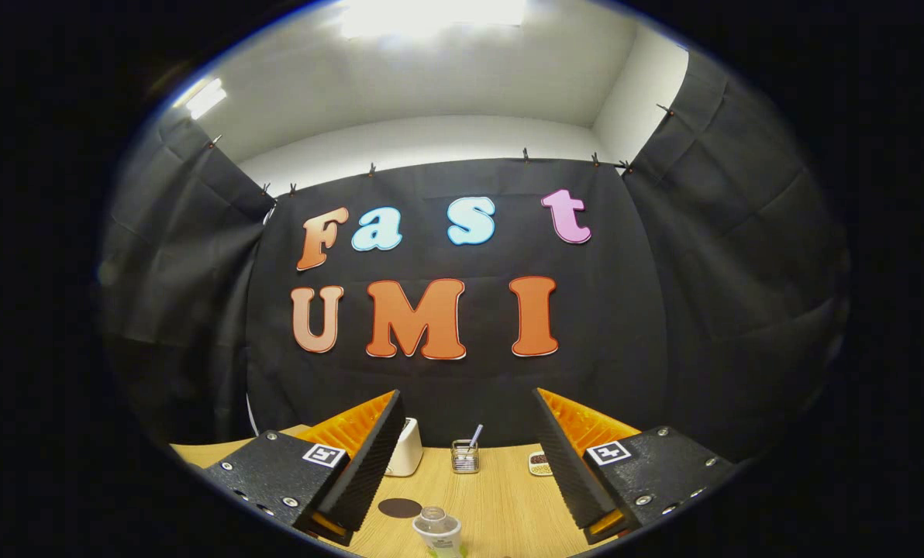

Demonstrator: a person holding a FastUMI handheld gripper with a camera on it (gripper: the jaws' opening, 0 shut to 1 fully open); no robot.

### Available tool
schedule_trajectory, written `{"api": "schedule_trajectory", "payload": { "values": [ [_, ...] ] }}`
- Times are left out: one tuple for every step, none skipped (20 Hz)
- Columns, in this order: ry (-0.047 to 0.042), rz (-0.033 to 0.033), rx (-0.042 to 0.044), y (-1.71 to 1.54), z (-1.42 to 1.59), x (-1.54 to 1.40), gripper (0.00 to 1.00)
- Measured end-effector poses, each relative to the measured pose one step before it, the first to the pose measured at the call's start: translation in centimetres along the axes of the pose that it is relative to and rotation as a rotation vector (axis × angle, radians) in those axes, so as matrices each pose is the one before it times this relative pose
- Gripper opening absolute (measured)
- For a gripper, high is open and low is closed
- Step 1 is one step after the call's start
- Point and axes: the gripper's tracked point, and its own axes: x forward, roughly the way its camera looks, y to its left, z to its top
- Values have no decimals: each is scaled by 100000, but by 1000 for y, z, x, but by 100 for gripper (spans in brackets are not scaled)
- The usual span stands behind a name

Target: Take the bottle from table, then pour the juice into the cup, finally place the bottle on the coaster

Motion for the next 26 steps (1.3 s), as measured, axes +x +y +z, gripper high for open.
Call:
{"api": "schedule_trajectory", "payload": {
  "values": [
    [-114, 77, -621, 28, -78, -97, 97],
    [-160, 156, -504, 157, -65, -67, 97],
    [-260, 429, -208, 299, -48, -17, 97],
    [-46, 526, 115, 296, -140, -14, 97],
    [96, 790, 213, 289, -234, -13, 97],
    [436, 739, 34, 310, -302, -75, 97],
    [662, 567, -145, 240, -454, 51, 97],
    [1013, 469, -306, 237, -523, 23, 97],
    [1218, 720, -154, 170, -611, 23, 97],
    [739, 705, 42, 203, -558, -31, 97],
    [687, 632, 251, 188, -559, -22, 97],
    [349, 772, 183, 134, -500, 41, 97],
    [292, 492, 167, 71, -652, -48, 97],
    [325, 462, 240, 15, -663, -114, 97],
    [665, 395, 298, 63, -979, 20, 97],
    [993, 569, 230, 84, -1070, -65, 97],
    [1381, 534, 267, 138, -1163, -49, 97],
    [2028, 400, 99, 13, -1283, 78, 97],
    [2237, -183, -97, -63, -1427, 144, 97],
    [1472, -468, -291, -103, -1116, 43, 97],
    [786, -150, -56, -33, -906, 50, 97],
    [560, 748, 339, 227, -823, -1, 97],
    [760, 1182, 501, 473, -911, 42, 97],
    [1145, 1630, -90, 431, -959, 47, 97],
    [992, 996, -645, 358, -936, 115, 97],
    [967, 360, -1102, 130, -860, 186, 97]
  ]
}}
